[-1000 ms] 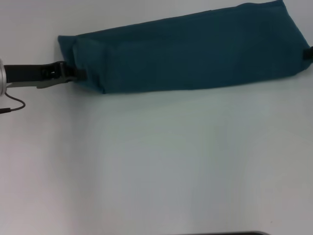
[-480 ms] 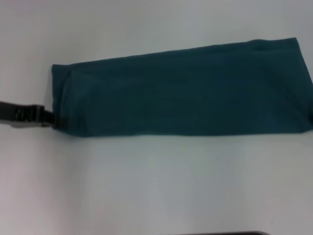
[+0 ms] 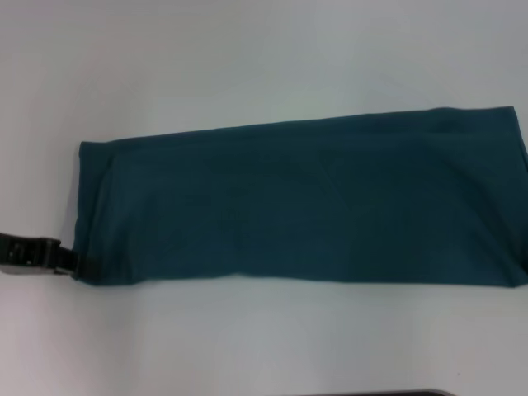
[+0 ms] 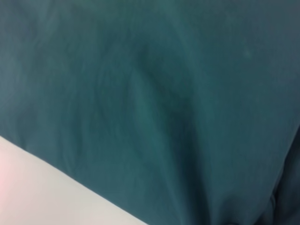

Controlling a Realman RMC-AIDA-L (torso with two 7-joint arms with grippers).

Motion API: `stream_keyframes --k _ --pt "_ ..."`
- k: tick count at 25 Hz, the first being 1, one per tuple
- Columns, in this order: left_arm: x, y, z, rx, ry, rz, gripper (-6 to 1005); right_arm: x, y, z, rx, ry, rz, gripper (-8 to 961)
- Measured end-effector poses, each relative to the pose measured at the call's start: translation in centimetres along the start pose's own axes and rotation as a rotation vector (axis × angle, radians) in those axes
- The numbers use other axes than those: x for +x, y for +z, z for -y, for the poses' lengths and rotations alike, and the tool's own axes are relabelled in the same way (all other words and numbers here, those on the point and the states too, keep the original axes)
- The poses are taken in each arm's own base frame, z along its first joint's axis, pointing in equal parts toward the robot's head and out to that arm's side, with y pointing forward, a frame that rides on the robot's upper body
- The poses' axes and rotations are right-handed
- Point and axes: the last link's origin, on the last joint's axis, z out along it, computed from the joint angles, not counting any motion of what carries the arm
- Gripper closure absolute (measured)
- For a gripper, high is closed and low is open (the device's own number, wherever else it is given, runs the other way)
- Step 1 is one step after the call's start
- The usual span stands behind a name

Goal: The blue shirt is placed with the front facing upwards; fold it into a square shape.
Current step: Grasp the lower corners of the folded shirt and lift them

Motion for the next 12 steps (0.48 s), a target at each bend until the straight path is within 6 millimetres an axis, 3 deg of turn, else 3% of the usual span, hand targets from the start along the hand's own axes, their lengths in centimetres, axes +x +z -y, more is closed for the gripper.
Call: stream_keyframes --k 7,12 --pt "-1.8 0.0 0.1 -0.001 -0.025 0.071 985 1.9 0.4 0.3 -0.008 0.021 -0.064 919" --pt "-2.9 0.0 -0.2 -0.004 -0.032 0.077 985 1.5 -0.1 0.9 0.024 0.036 -0.016 917"
